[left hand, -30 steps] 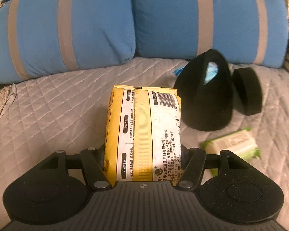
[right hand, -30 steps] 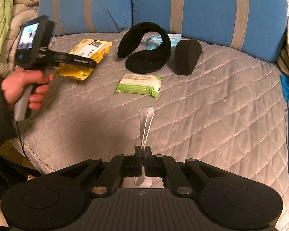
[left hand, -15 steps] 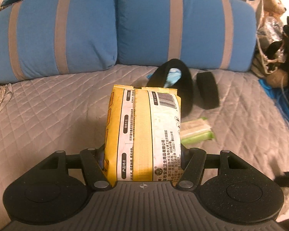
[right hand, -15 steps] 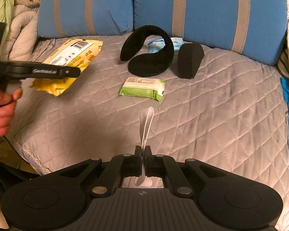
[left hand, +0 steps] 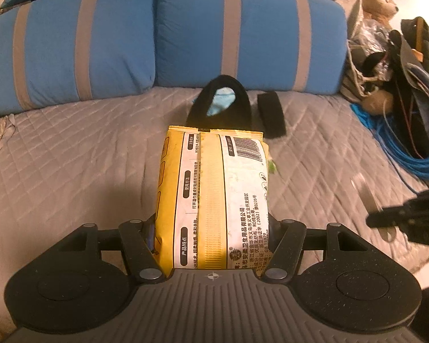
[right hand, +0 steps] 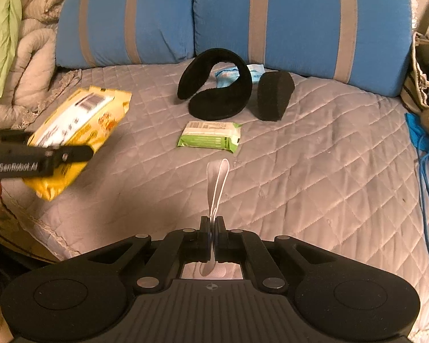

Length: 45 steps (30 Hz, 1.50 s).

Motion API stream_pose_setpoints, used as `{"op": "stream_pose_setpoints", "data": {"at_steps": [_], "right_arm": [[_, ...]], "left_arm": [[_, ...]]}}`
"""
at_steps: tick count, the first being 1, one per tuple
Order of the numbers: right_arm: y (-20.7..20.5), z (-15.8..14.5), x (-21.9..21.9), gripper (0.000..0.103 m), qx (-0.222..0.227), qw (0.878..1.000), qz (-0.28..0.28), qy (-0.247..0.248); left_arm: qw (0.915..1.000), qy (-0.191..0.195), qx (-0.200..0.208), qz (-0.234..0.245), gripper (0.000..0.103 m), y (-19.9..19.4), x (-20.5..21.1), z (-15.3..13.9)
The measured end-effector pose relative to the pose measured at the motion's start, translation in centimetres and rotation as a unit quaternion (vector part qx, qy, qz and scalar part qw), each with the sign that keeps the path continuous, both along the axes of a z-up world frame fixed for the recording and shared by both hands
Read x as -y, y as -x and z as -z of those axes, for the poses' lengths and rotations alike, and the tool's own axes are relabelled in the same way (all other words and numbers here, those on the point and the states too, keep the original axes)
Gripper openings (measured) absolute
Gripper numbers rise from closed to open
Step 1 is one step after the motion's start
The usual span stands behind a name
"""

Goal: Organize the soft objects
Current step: 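Carry the yellow pack and white strap to the cardboard box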

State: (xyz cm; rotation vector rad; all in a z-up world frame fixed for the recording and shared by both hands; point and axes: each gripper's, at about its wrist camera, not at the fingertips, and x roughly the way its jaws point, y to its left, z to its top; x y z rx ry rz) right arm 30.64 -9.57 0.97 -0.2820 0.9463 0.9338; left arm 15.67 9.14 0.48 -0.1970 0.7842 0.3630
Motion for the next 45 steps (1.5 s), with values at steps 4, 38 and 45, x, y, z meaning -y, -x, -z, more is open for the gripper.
{"op": "stream_pose_setpoints", "data": {"at_steps": [4,38,45], "right_arm": [[0.7,-0.3,0.6,0.005,-0.003,1.0,0.002,-0.006],[9.6,-1.0,5.0,0.005,-0.033,0.999,-0.01,-0.015],[10.4,-1.1,5.8,0.005,-0.036,0.999,-0.009,-0.017]], "left_arm": [[0.9999,0.005,-0.005,0.008,0.062,1.4,1.1,0.0],[0.9861,0.091,-0.116,0.076,0.062,11.6,9.2,3.2],[0.9768,0.071,-0.137,0.149,0.062,11.1,10.5,3.3]]}}
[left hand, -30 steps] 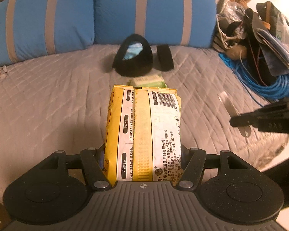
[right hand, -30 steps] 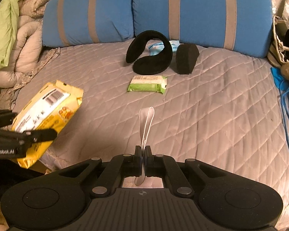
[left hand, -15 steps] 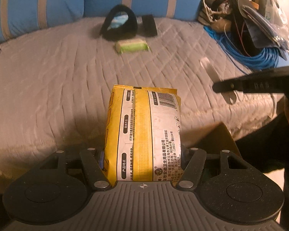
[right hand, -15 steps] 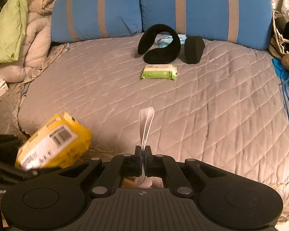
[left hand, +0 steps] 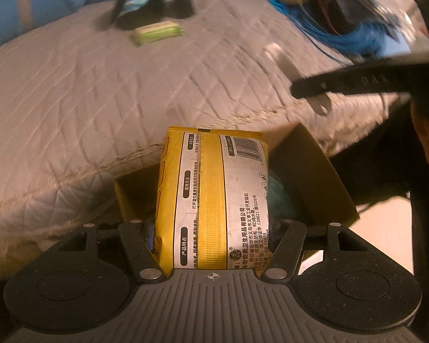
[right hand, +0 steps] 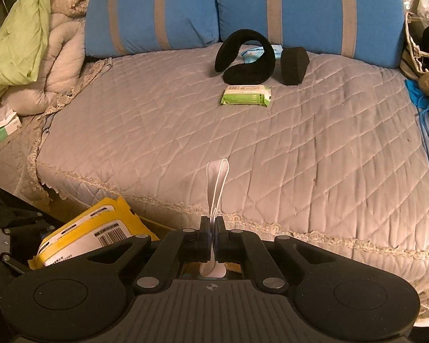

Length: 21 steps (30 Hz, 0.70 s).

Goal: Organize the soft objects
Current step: 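Carry the yellow pack and white strap to the cardboard box, then open both grippers to drop the yellow pack and strap into the box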

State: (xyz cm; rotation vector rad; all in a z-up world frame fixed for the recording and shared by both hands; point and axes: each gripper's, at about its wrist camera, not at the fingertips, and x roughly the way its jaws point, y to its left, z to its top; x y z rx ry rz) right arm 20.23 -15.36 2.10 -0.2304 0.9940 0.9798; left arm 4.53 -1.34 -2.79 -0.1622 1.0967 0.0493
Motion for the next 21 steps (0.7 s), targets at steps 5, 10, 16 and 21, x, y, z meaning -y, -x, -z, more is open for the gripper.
{"op": "stream_pose_setpoints", "data": {"at_steps": [5,10,16,21], "right_arm": [[0.1,0.0,0.3,0.005,0.0,1.0,0.001,-0.001],[0.0,0.0,0.7,0.005,-0.002,1.0,0.004,-0.001],[0.1,0.0,0.8,0.005,-0.003,1.0,0.001,-0.001],[0.4,0.1,0.5,0.005,-0.006,1.0,-0.011,0.006]], "left_arm": [[0.9891,-0.049,0.015,0.138,0.063,0.0,2.3,-0.3],[0.9644,-0.073,0.018,0.254,0.073,0.4,3.8,0.7],[0.972,-0.08,0.048,0.216,0.081,0.8,2.8,-0.2],[0.9812,-0.078,0.045,0.17,0.081,0.1,1.9,-0.5]]}}
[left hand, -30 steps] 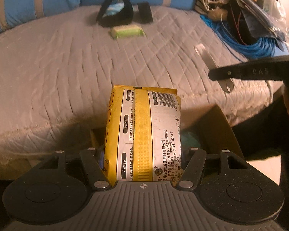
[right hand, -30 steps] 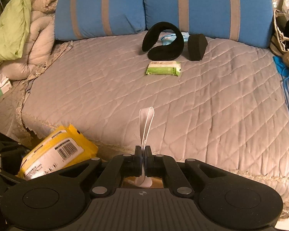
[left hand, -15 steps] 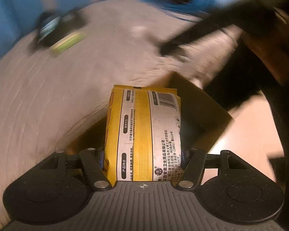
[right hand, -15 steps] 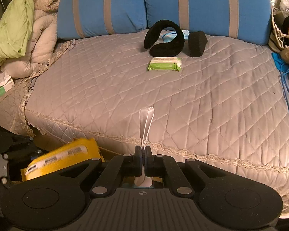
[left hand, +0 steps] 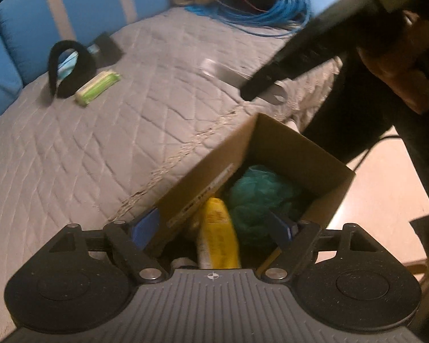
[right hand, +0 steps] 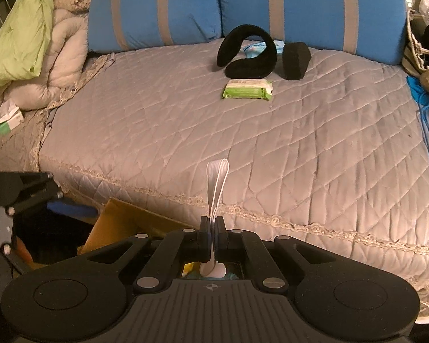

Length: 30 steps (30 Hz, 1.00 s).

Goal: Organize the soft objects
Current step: 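Open both grippers to drop the yellow pack and strap into the box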

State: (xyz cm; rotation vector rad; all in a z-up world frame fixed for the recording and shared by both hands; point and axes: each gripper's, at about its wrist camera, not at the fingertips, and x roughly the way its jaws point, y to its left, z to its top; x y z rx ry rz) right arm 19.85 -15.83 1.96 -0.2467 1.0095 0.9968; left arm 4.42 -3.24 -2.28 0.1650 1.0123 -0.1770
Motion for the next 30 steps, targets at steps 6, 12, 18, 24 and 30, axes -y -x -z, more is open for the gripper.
{"op": "stream_pose_setpoints", "data": {"at_steps": [6,12,18,24,30], "right_arm": [[0.4,0.3,-0.4,0.005,-0.009,1.0,-0.019,0.009],[1.1,0.8,-1.0,0.005,-0.019,0.999,-0.043,0.021],[2.4,1.4,-2.1,0.005,-0.037,0.995,-0.091,0.036],[5.4,2.1,-3.5,0.033,-0.049,0.978,-0.193,0.06],[5.5,1.9,-3.4,0.087,-0.036,0.979,-0.19,0.061]], "left_arm": [[0.9977,0.016,-0.001,-0.066,0.081,-0.6,-2.1,-0.5],[0.984,0.069,0.003,-0.164,0.081,-1.0,-5.3,-1.1],[0.9751,0.071,0.011,-0.21,0.081,-0.9,-6.6,-1.2],[0.9745,0.071,0.015,-0.213,0.081,-1.0,-6.7,-1.4],[0.9729,0.071,0.014,-0.22,0.081,-1.0,-6.7,-1.3]]}}
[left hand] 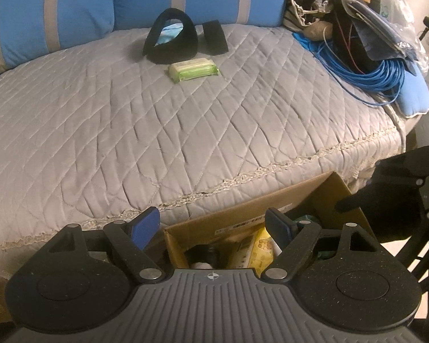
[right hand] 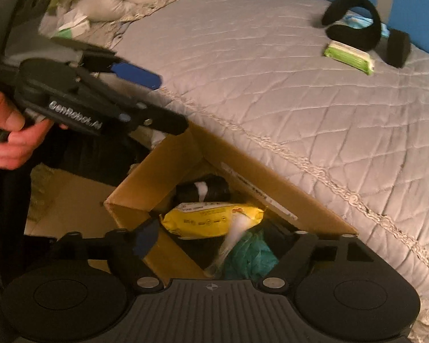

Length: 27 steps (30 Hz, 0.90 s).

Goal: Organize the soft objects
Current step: 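Open both grippers to drop the yellow pack and strap into the box, then move both tools back toward the remaining items on the bed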

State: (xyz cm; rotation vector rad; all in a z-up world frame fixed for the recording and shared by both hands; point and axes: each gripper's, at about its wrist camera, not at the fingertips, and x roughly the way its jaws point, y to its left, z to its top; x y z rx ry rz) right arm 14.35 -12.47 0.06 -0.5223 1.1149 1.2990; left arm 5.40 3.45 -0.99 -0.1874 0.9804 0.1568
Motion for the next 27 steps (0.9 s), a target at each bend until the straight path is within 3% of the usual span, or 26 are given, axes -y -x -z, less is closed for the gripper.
{"op": "stream_pose_setpoints", "data": {"at_steps": [16,27], "right_arm": [[-2.3,0.0,0.2,0.102,0.057,0.995,0.083,0.007],[-4.9,-0.4,0.2,0.103,0.099,0.981,0.168,-0.007]], "left_arm": [[0.9989,-0.005,-0.016,-0.044,0.081,-0.5,-1.0,0.2],[0.9974,0.006,-0.022,-0.068,0.081,-0.9,-1.7,0.1]]}}
